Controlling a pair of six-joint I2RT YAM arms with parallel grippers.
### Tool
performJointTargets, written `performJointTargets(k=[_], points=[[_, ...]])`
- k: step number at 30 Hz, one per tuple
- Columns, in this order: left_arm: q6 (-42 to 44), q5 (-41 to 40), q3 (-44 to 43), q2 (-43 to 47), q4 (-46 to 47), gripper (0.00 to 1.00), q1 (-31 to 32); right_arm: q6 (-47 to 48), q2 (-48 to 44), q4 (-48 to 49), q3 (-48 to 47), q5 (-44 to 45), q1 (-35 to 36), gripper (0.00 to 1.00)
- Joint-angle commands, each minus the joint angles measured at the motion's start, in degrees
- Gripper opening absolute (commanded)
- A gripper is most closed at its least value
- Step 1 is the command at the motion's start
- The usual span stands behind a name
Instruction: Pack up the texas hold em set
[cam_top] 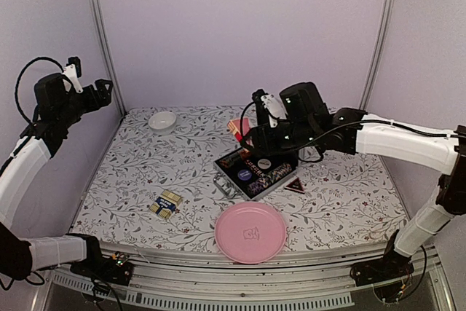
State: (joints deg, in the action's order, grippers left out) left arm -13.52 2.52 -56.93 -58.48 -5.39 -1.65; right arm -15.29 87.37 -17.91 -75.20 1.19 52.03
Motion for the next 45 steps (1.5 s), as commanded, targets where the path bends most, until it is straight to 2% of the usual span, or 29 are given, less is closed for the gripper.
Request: performJointTargets(k=[1, 7, 15, 45], points=[[0.1, 0.1, 0.0, 0.4, 0.4, 0.97, -0.5, 2.4, 7.8, -2.5, -6.7, 1.3, -0.6, 0.43], [0.2, 0.0, 0.0, 0.7, 0.4, 0.97, -0.6, 5.2, 17.5, -8.1, -12.0, -2.6, -7.2, 0.43], [0.2, 0.1, 0.0, 0.5, 0.3, 0.97, -0.5, 10.7, 26.9, -16.0, -17.5, -1.7, -11.2, 0.42], [-0.1, 0.8, -0.1, 0.5, 0.4, 0.97, -0.5, 11.7, 35.2, -23.7, -23.3, 6.3, -12.3, 0.41]])
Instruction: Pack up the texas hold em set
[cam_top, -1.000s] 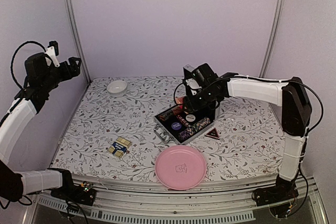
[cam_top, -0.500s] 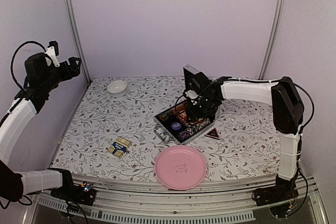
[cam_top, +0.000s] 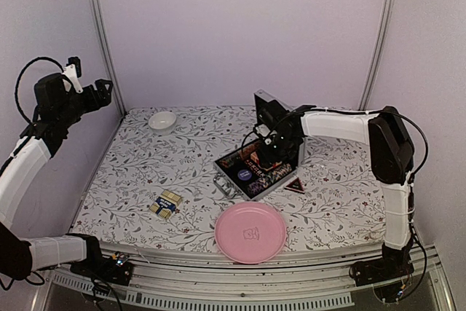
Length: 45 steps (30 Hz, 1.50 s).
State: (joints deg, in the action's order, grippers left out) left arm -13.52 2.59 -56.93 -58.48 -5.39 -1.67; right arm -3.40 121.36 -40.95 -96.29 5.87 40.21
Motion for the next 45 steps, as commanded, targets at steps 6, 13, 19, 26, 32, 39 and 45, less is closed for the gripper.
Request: performJointTargets(k=[6, 13, 19, 26, 32, 39, 45], points=[[-0.1, 1.0, -0.1, 0.6, 0.4, 0.97, -0.5, 0.5, 1.7, -2.1, -3.0, 1.5, -0.4, 0.41], [-0.1, 0.9, -0.1, 0.6, 0.4, 0.97, -0.5, 1.1, 3.6, -3.1, -5.1, 1.7, -0.4, 0.41], [0.0, 0.8, -0.1, 0.7, 0.4, 0.97, -0.5, 1.6, 5.1, -3.6, -6.8, 1.8, -0.8, 0.41], [0.0, 0.7, -0.1, 0.8, 0.4, 0.97, -0.5, 1.7, 6.2, -3.4, -7.6, 1.8, -1.2, 0.41], [0.1, 0.7, -0.1, 0.8, 0.3, 0.97, -0.6, 1.8, 7.1, -2.7, -8.8, 1.1, -1.3, 0.41], [0.1, 0.6, -0.1, 0.8, 0.3, 0.97, -0.5, 1.6, 7.8, -1.3, -9.0, 0.9, -1.8, 0.40], [0.1, 0.6, -0.1, 0.8, 0.3, 0.97, -0.5, 1.6, 8.3, 0.0, -9.0, -0.5, -2.1, 0.40]])
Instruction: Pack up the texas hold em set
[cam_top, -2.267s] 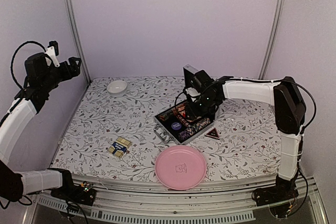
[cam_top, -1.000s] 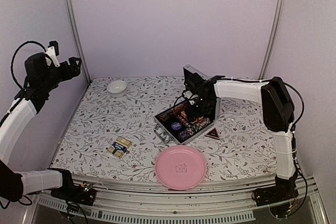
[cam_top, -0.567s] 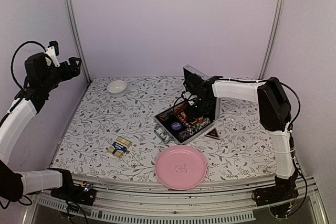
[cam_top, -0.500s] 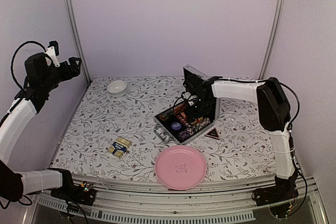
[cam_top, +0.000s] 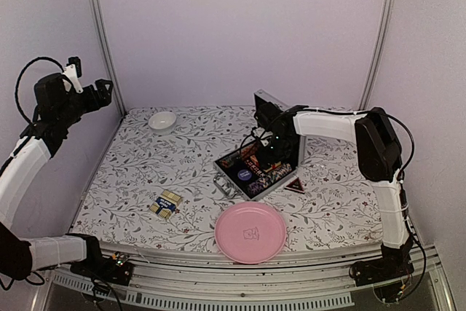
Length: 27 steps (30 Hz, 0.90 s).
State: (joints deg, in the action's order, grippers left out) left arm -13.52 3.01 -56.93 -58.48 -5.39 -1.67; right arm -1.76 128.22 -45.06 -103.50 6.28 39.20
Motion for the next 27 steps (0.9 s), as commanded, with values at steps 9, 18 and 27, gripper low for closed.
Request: performJointTargets(k=[9, 18, 27], points=[[0.1, 0.1, -0.1, 0.7, 0.3, 0.97, -0.5, -0.4, 1.1, 5.4, -1.1, -4.4, -1.2, 0.40], [0.1, 0.1, -0.1, 0.6, 0.3, 0.97, -0.6, -1.2, 1.4, 6.3, -0.9, -3.6, -1.2, 0.49], [0.0, 0.4, -0.1, 0.4, 0.4, 0.97, -0.5, -0.9, -3.5, 4.8, -0.9, -2.5, -1.2, 0.78]])
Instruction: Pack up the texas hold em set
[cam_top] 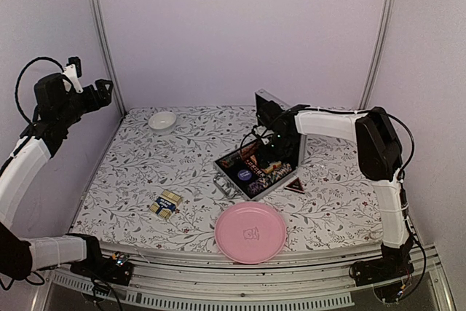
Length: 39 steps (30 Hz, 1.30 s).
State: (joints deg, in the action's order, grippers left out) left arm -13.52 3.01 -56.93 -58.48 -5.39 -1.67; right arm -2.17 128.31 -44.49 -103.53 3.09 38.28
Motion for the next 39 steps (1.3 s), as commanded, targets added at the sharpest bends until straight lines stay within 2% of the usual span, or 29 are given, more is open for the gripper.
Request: performJointTargets(k=[1, 6, 11, 15, 39], points=[[0.0, 0.5, -0.1, 0.3, 0.4, 0.97, -0.5, -0.5, -4.0, 4.0, -0.9, 0.7, -0.3, 0.80], [-0.1, 0.4, 0.0, 0.2, 0.4, 0.97, -0.5, -1.5, -6.1, 3.7, -0.2, 0.0, -0.2, 0.82], [-0.1, 0.6, -0.1, 0.2, 0.4, 0.97, -0.5, -3.9, -6.6, 3.9, 1.7, 0.2, 0.0, 0.60], [-0.1, 0.7, -0.1, 0.3, 0.4, 0.97, -0.5, -5.6, -6.2, 4.2, 3.6, 0.8, 0.1, 0.52], [-0.5, 1.5, 0.2, 0.2, 0.8, 0.97, -0.5, -7.9, -0.9, 6.9, 5.9, 0.9, 0.0, 0.33]])
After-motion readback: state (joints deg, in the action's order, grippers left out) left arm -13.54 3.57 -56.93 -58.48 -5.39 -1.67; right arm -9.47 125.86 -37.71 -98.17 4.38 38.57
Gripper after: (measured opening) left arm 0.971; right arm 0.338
